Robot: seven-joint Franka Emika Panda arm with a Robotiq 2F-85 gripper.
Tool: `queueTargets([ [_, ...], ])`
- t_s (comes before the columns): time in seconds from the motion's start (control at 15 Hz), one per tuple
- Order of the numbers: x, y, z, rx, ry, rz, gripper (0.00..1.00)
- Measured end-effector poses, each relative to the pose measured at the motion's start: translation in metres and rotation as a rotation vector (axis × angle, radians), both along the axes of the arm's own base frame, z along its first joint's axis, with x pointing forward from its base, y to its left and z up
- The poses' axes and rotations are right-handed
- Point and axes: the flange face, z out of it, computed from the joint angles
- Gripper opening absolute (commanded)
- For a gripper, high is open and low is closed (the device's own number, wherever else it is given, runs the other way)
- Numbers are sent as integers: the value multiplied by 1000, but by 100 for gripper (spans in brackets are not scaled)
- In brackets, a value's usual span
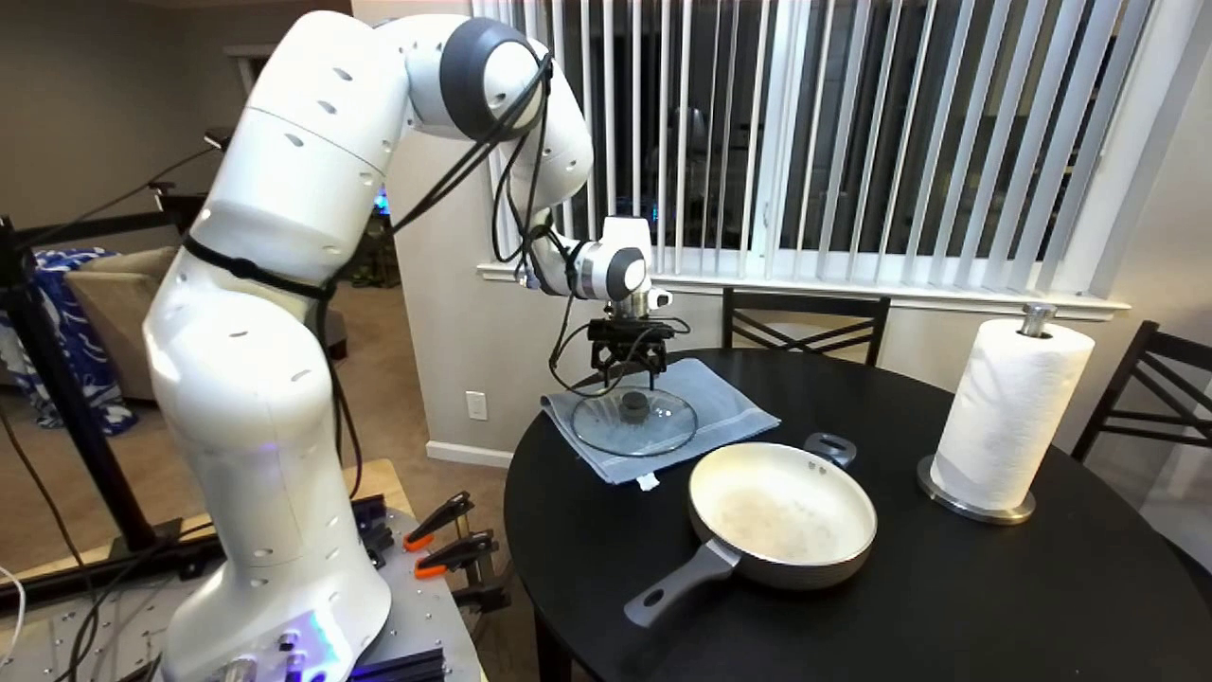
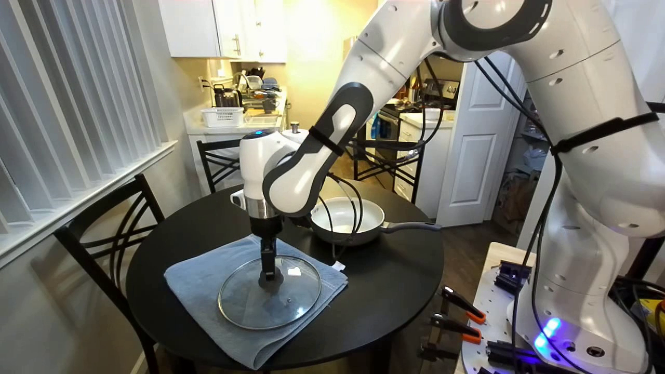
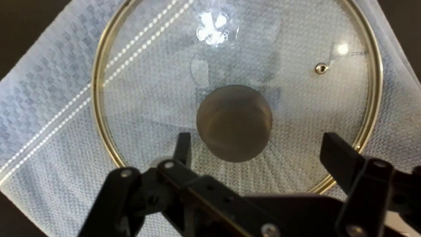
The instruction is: Use the lid to cover the pot
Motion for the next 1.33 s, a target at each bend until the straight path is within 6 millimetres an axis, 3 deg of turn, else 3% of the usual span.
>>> queueTargets([
  [0.47, 16, 6, -34, 29, -2, -8, 100],
  [0.87, 31, -13, -41, 10, -15, -36, 100],
  [1.33, 31, -14, -41, 4, -14, -32, 100],
])
